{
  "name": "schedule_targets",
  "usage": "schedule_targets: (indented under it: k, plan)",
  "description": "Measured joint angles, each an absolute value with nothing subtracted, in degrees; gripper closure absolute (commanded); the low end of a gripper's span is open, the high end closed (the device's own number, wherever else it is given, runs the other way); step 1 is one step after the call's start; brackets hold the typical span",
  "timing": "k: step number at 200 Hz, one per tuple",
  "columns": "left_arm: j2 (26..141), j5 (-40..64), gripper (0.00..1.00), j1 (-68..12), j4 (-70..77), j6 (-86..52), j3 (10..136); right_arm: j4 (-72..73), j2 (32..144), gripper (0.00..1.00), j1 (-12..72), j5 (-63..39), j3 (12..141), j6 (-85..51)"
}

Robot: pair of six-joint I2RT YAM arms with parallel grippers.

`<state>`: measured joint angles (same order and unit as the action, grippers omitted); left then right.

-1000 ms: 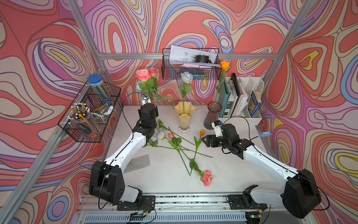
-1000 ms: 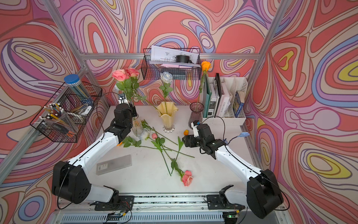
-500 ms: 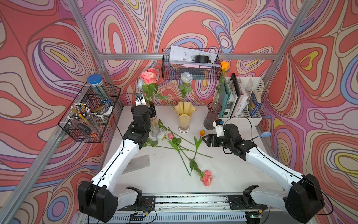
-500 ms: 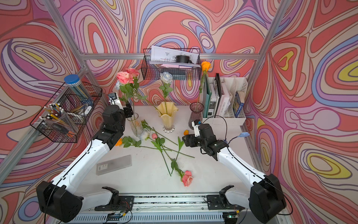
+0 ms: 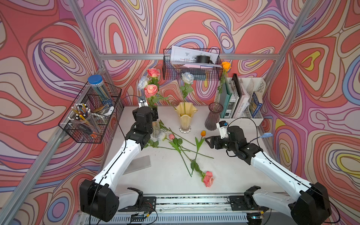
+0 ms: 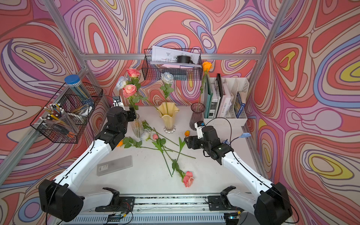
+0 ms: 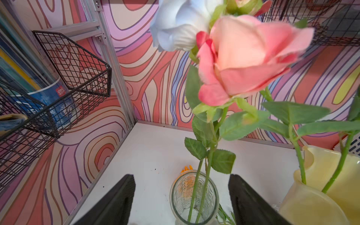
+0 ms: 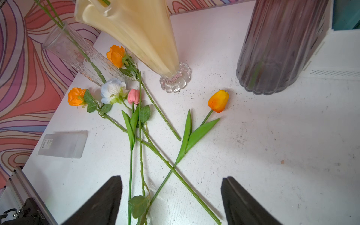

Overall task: Arrange the flowers in different vases according to their colors
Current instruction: Insert the flower into the vase, then pick up the flower at the center of the board.

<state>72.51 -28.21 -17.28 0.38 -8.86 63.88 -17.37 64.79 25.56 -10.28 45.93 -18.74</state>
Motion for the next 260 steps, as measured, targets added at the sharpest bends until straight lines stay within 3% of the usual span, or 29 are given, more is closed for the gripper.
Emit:
schedule_targets:
  k: [56,113,181,260]
  plan:
    - [65.2,-25.6,0.06,-17.6,-5.3,-11.7,63.9,-17.6,64.7,0.18,25.6,-10.3,44.9,-18.9]
    - [56.8,-20.6,0.08,-26.4,-28.3,-22.3,67.9,-17.6,65.6,0.18,25.6,-10.3,45.0,-19.4]
    - [66.0,-5.2,0.15,-36.6,-48.1,-38.2,65.0,-18.9,70.0,0.18,25.6,-8.4,46.7,-20.9]
    - [77.4,2.7,0.22,-43.4,-46.5,-48.4,61.4,-18.9,70.4,0.18,25.6,-8.4,46.7,-22.0]
